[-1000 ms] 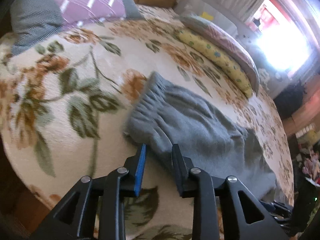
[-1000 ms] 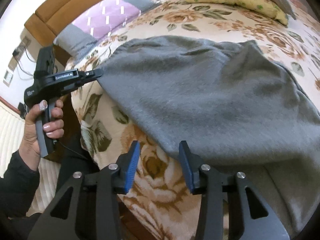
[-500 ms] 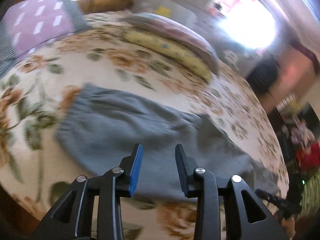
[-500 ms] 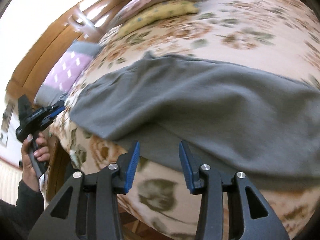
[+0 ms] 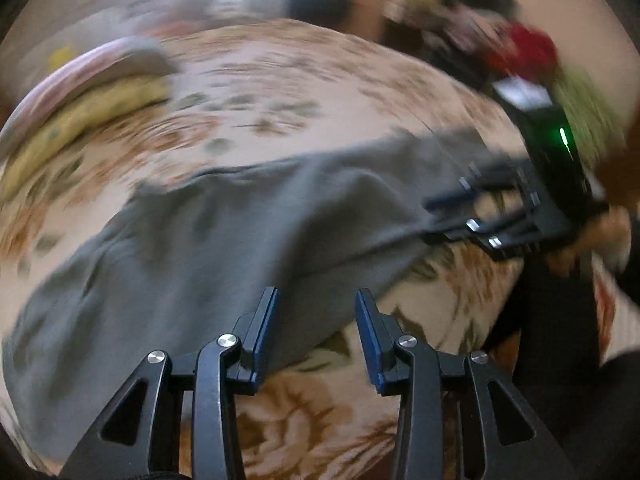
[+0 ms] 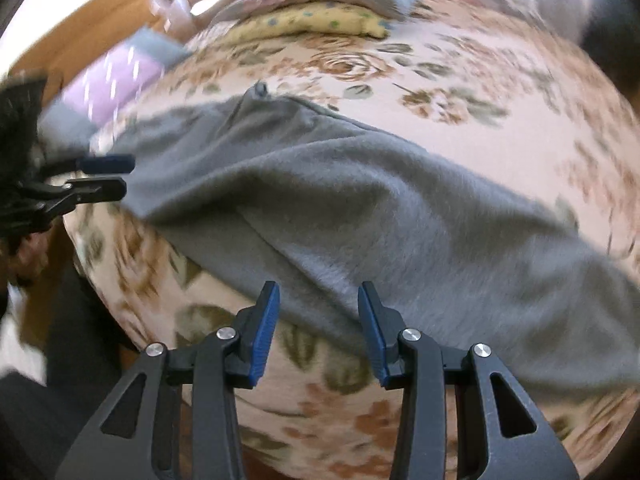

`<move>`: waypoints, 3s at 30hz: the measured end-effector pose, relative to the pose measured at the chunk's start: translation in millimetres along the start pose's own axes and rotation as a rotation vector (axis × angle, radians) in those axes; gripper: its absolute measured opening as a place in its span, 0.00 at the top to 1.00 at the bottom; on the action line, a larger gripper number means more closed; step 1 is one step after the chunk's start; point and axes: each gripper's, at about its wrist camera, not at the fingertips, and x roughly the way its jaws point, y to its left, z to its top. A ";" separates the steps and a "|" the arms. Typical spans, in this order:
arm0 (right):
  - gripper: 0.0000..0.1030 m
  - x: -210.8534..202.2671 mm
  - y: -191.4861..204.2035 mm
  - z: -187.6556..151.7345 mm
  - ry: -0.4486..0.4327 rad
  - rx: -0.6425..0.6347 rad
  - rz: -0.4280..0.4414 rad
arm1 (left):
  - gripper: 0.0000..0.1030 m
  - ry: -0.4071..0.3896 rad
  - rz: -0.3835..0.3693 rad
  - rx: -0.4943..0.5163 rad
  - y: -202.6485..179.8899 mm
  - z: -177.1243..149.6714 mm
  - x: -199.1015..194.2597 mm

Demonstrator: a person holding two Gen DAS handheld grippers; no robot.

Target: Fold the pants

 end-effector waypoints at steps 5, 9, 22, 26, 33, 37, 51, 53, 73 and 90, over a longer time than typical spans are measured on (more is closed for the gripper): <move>0.59 11.4 -2.4 0.9 0.041 -0.118 -0.035 | 0.62 0.106 0.068 0.076 8.7 12.0 37.8; 0.59 22.8 -3.1 -0.3 0.079 -0.167 -0.063 | 0.62 0.205 0.098 0.143 21.4 4.6 53.7; 0.95 1.2 -25.7 -9.5 0.053 -0.087 0.024 | 0.93 0.308 0.083 0.221 38.7 -3.4 44.3; 0.95 -13.3 -32.6 -10.0 0.048 -0.100 0.054 | 0.93 0.310 0.065 0.289 26.4 -6.2 29.2; 0.94 11.1 -40.2 -20.8 0.121 -0.071 0.088 | 0.85 0.402 0.029 0.282 26.4 -28.5 46.8; 0.88 0.7 -49.1 -27.0 0.105 -0.007 0.119 | 0.79 0.382 0.008 0.246 28.9 -24.9 30.7; 0.80 -87.7 -153.9 -99.4 -0.144 0.589 0.045 | 0.64 0.175 -0.132 0.205 -15.4 78.0 43.0; 0.58 -98.0 -165.3 -110.8 -0.179 0.643 0.035 | 0.63 0.169 -0.145 0.218 -30.6 93.5 53.5; 0.44 -108.4 -268.1 -184.7 -0.356 1.185 -0.047 | 0.57 0.323 -0.343 0.448 -202.2 251.7 210.5; 0.44 -92.5 -288.2 -195.7 -0.348 1.271 0.008 | 0.45 0.457 -0.343 0.557 -257.3 266.8 282.2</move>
